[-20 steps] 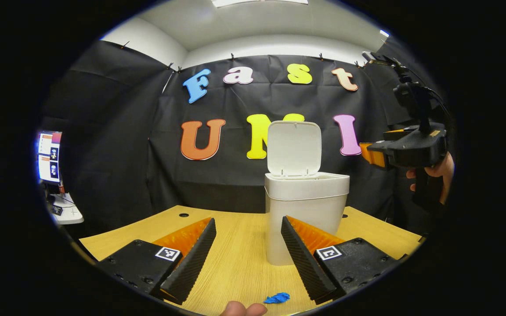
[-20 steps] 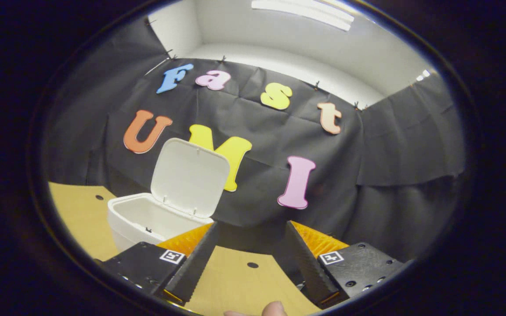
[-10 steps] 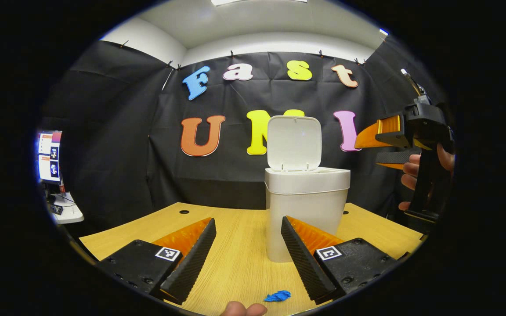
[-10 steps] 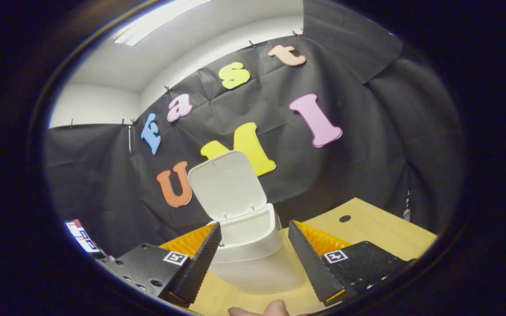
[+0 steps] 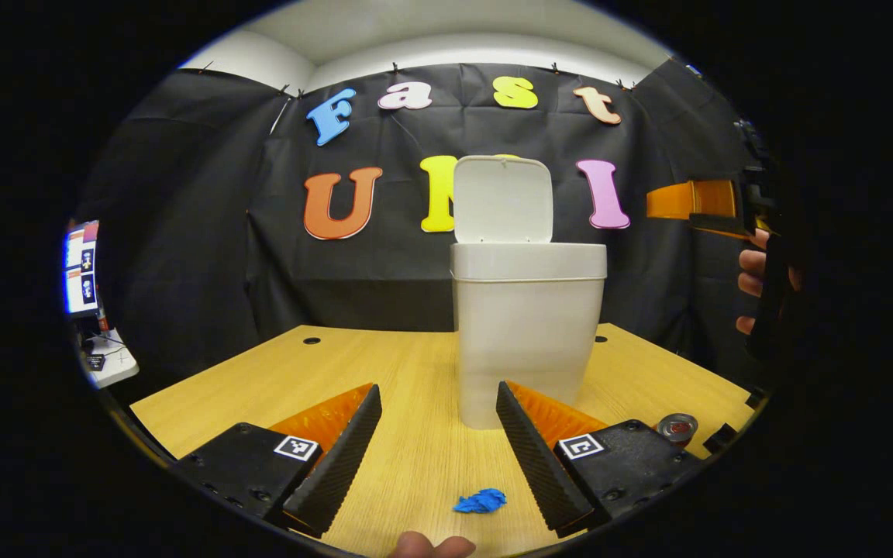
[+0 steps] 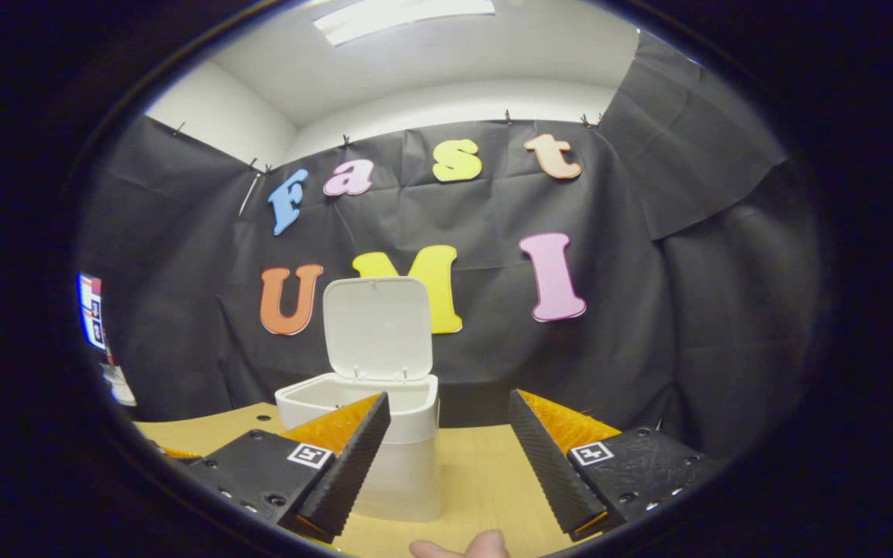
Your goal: Press the lid of the desktop garbage bin to open it, pick up the crumpled paper on the desktop and throw it into the bin, then pick up the pop can on the desktop and drop it into the bin, and finally close the garbage bin lid.
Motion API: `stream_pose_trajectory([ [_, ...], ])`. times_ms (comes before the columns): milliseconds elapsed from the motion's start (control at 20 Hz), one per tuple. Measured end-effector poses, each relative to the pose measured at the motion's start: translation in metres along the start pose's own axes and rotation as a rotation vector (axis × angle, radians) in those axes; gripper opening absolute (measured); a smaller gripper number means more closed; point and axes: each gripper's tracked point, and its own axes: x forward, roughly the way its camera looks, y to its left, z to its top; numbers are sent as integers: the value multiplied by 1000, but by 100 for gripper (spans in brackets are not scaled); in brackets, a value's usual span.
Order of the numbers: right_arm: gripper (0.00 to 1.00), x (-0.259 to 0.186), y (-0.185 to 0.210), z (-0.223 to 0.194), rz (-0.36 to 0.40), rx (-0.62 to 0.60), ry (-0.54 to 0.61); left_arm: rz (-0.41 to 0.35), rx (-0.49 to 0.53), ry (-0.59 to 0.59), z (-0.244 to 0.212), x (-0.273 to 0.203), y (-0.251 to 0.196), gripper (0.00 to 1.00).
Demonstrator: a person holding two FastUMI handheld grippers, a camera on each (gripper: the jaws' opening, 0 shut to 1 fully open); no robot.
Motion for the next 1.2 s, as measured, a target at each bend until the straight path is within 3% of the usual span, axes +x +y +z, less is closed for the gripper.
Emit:
stream_pose_trajectory([
  [50,92,-7,-1,-2,5,-15,-5,-5,-2,16,-8,-1,-3,96],
  [200,95,-25,5,-26,57,-25,11,-19,-22,64,-30,-4,-9,96],
  [550,95,-67,-7,-68,73,-56,21,-24,8,177,-93,-10,-15,97],
  [900,95,-88,-49,-112,82,-89,54,-40,-17,260,-133,-9,-14,97],
  [1200,95,-97,-83,-151,44,0,144,-77,-13,323,-149,-5,-26,97],
])
